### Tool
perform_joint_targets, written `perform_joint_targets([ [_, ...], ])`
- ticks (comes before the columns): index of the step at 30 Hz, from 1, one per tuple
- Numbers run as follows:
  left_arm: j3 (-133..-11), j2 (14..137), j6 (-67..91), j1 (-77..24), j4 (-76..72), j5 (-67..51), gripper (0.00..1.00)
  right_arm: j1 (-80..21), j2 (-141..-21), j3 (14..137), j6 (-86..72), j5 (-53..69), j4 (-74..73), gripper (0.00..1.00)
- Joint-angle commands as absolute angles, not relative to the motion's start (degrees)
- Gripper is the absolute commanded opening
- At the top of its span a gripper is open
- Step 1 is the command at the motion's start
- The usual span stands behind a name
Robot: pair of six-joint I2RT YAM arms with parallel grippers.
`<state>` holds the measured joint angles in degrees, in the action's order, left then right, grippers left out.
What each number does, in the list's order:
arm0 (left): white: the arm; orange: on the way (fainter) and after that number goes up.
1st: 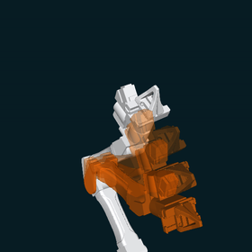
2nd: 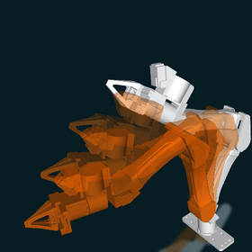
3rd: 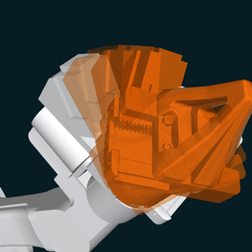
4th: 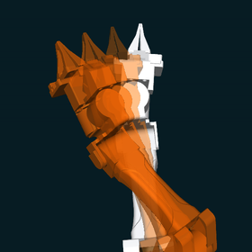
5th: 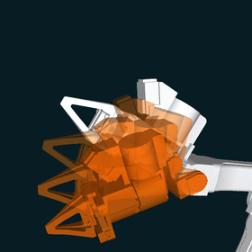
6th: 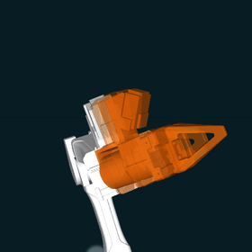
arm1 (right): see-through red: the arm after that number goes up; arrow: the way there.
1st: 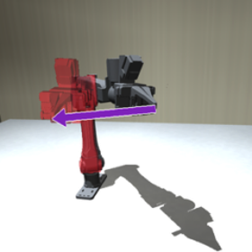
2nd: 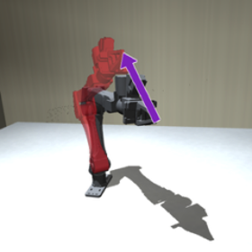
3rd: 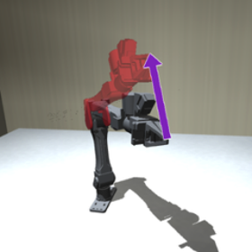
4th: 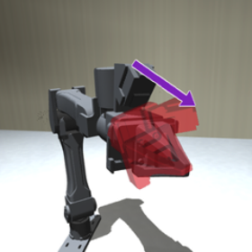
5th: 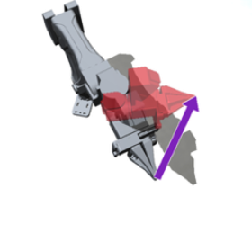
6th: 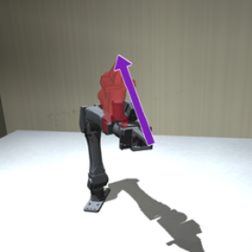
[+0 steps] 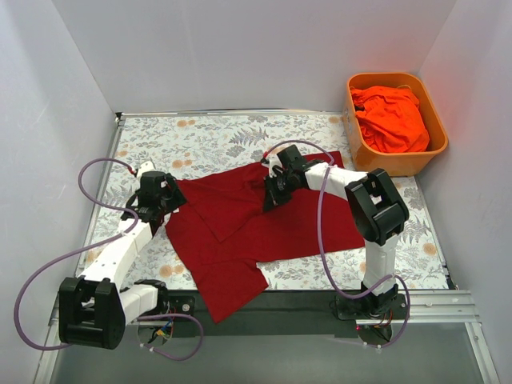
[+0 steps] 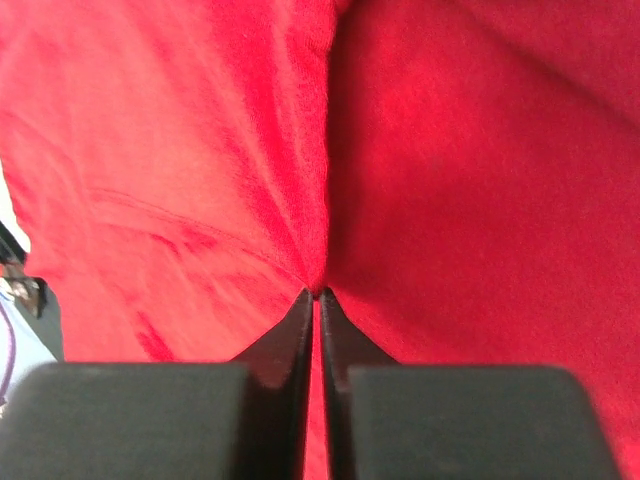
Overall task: Fold and stack the t-shirts
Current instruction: Fold the tshirt
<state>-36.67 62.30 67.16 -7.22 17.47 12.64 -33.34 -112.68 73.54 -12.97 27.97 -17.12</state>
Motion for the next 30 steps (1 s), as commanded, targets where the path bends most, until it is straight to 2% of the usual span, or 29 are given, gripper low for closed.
perform_joint_targets([
  [1, -38.0, 64.2, 68.7, -6.9, 17.0, 13.1, 0.57, -32.9, -113.1, 76.3, -9.2, 26.0, -22.2, 0.14],
  [3, -38.9, 65.8, 69.7, -6.8, 17.1, 13.2, 0.58, -32.8, -112.7, 77.5, -8.7, 25.8, -23.6, 0.19],
  [4, -40.3, 67.7, 70.7, -6.8, 17.1, 13.0, 0.58, -32.7, -112.4, 79.0, -8.2, 25.0, -24.0, 0.26],
  [7, -42.8, 71.4, 71.9, -6.6, 16.4, 12.4, 0.58, -31.6, -111.4, 81.9, -7.2, 21.6, -25.1, 0.38],
  [10, -46.4, 77.5, 73.0, -6.2, 15.6, 12.7, 0.58, -28.9, -110.7, 85.2, -6.2, 18.4, -25.4, 0.41],
  [18, -55.7, 92.4, 74.9, -4.8, 14.6, 13.0, 0.56, -18.5, -112.4, 88.6, -6.5, 15.8, -22.3, 0.43],
  [24, -59.1, 98.0, 75.3, -4.8, 14.8, 12.7, 0.49, -13.9, -114.8, 88.1, -7.6, 14.8, -17.2, 0.43],
  [28, -59.9, 101.2, 74.8, -4.8, 16.3, 14.4, 0.36, -12.0, -117.7, 87.3, -8.3, 13.7, -14.4, 0.43],
  [29, -59.9, 101.4, 74.5, -4.8, 16.7, 16.2, 0.28, -11.3, -118.3, 87.4, -8.3, 13.5, -14.3, 0.43],
  [30, -59.7, 101.7, 74.3, -4.7, 17.3, 17.3, 0.24, -11.1, -118.8, 87.4, -8.3, 13.1, -14.2, 0.43],
])
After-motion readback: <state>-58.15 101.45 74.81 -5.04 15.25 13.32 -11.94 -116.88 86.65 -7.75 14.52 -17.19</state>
